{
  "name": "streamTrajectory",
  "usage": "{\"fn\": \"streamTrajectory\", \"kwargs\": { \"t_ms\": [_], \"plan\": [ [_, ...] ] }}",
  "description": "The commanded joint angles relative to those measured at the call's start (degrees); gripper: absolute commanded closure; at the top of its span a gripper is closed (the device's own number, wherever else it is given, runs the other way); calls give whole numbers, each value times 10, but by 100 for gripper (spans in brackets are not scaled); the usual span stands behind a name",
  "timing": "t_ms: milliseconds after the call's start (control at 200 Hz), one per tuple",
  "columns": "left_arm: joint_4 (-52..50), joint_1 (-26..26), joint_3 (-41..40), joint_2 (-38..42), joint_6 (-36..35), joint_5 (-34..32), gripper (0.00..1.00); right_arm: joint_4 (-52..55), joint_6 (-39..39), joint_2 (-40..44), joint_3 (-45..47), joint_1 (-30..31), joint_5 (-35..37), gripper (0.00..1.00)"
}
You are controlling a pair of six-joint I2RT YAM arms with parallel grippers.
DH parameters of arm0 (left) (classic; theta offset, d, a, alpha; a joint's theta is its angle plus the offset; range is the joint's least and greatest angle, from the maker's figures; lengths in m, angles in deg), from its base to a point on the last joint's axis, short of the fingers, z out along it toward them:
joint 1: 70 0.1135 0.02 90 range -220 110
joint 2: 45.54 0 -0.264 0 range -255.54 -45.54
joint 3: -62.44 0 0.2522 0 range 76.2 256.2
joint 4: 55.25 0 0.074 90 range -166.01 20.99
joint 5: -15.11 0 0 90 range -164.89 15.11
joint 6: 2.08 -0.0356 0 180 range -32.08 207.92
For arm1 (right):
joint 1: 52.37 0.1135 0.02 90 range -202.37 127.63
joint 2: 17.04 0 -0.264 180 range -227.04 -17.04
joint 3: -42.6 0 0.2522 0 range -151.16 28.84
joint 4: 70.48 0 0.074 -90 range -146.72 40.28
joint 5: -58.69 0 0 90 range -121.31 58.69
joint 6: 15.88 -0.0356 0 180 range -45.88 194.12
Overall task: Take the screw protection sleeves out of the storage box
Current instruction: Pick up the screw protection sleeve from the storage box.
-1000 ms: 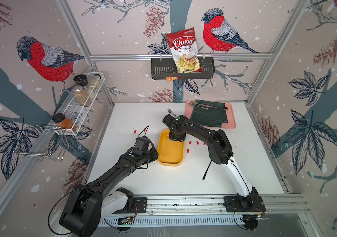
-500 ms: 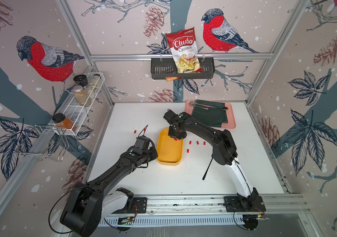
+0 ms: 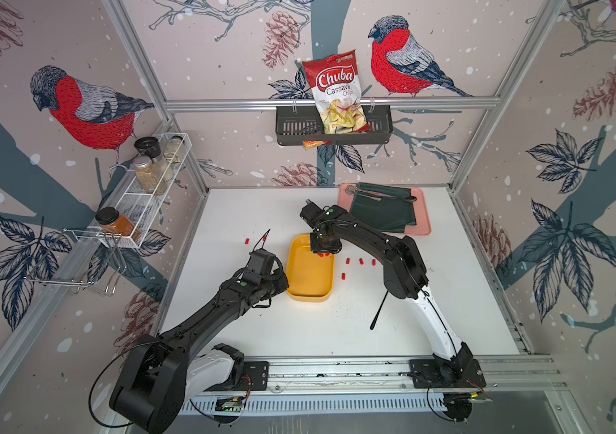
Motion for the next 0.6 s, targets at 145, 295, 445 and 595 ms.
{"fn": "streamTrajectory", "kwargs": {
  "t_ms": [145, 295, 445, 595],
  "plan": [
    [-11, 0, 1, 2, 0, -8, 83, -24, 30, -15, -7, 12, -18, 59],
    [-11, -1, 0, 3, 0, -8, 84, -22, 33, -25, -9, 12, -18, 61],
    [-11, 0, -2, 3, -1, -9, 84, -19, 34, -32, -10, 10, -4, 63],
    [-11, -1, -1, 3, -2, -9, 84, -15, 36, -40, -9, 12, -6, 66]
  ]
}}
